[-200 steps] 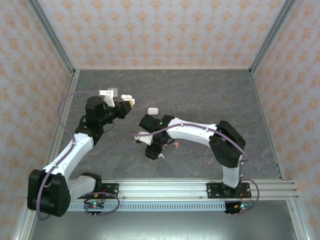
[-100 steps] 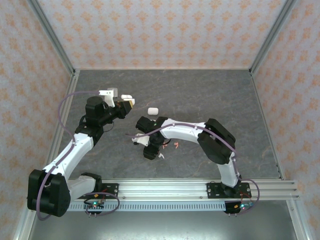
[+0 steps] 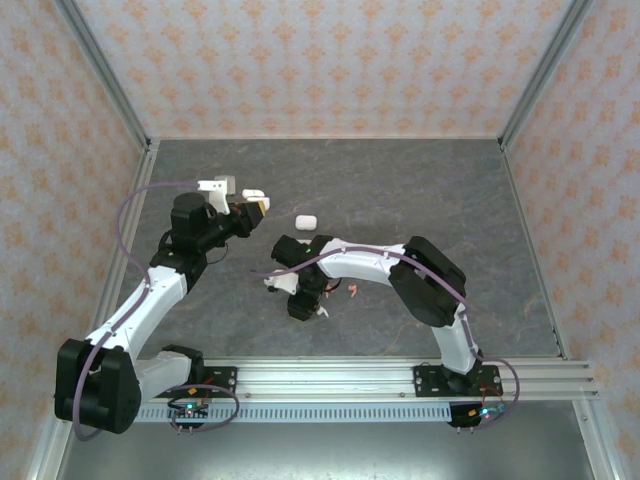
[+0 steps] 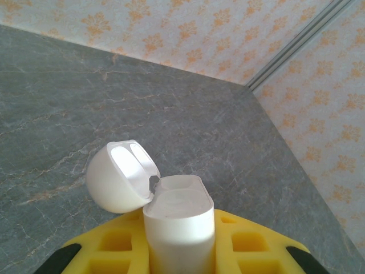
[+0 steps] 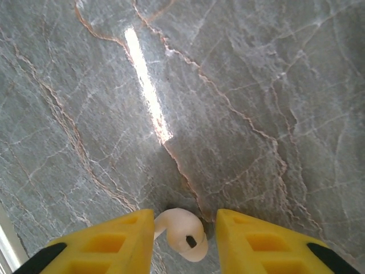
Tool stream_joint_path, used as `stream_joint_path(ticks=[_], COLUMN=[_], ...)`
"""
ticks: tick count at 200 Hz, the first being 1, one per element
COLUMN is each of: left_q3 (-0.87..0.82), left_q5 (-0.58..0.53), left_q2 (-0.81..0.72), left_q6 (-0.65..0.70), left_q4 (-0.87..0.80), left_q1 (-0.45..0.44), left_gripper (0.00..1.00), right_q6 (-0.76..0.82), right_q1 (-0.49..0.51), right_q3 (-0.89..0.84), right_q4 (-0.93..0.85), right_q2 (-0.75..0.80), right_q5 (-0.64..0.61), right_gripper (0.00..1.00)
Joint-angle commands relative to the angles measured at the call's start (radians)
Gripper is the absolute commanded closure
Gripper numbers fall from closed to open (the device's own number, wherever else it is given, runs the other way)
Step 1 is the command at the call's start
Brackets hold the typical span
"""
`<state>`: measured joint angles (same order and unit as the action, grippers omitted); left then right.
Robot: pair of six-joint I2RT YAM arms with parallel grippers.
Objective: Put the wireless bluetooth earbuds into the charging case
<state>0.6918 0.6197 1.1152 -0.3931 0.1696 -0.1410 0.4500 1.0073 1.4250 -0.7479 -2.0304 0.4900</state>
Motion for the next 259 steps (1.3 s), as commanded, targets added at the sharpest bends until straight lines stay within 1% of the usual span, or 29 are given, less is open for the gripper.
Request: stream_joint_path(ticks=[1, 37, 64, 113, 153, 181, 219, 235, 259], left_q3=[-0.006, -0.006, -0.007, -0.044, -0.077, -0.090, -0.095, -0.095, -0.095], left_q5=[0.005, 0.006, 0.010, 0.038, 0.079, 0.084, 0.080, 0.081, 0.099], left_q2=[-0.022, -0.023, -0.031, -0.068, -0.123, -0.160, -0.194, -0.199, -0.195], left_q6=[-0.001, -0.001, -0.001, -0.008, -0.007, 0.000, 0.046, 0.056, 0.060], left_q4=[0.007, 0.005, 0.004, 0.072, 0.137, 0.174, 0.207, 0.226, 0.260], left_q1=[0.011, 0.011, 0.010, 0.009, 0.003, -0.033, -0.138, -0.175, -0.207], left_gripper=[1.00, 1.00, 1.00, 1.00, 1.00, 1.00, 1.00, 1.00, 1.00], right_q6=[0.012, 0.010, 0.002, -0.044, -0.107, -0.133, -0.109, -0.087, -0.048], right_q1=[0.009, 0.007, -0.006, -0.067, -0.131, -0.162, -0.173, -0.173, -0.173], right_q3=[-0.006, -0.006, -0.015, -0.067, -0.136, -0.162, -0.172, -0.171, -0.148], right_q4=[-0.016, -0.016, -0.009, 0.058, 0.163, 0.248, 0.349, 0.386, 0.397], right_q2=[-0.016, 0.000, 0.050, 0.227, 0.419, 0.557, 0.713, 0.762, 0.801], right_q5=[-0.004, 0.003, 0.002, 0.001, -0.015, -0.073, -0.202, -0.242, -0.256], right_gripper=[0.67, 0.75, 0.77, 0.80, 0.81, 0.82, 0.83, 0.84, 0.84])
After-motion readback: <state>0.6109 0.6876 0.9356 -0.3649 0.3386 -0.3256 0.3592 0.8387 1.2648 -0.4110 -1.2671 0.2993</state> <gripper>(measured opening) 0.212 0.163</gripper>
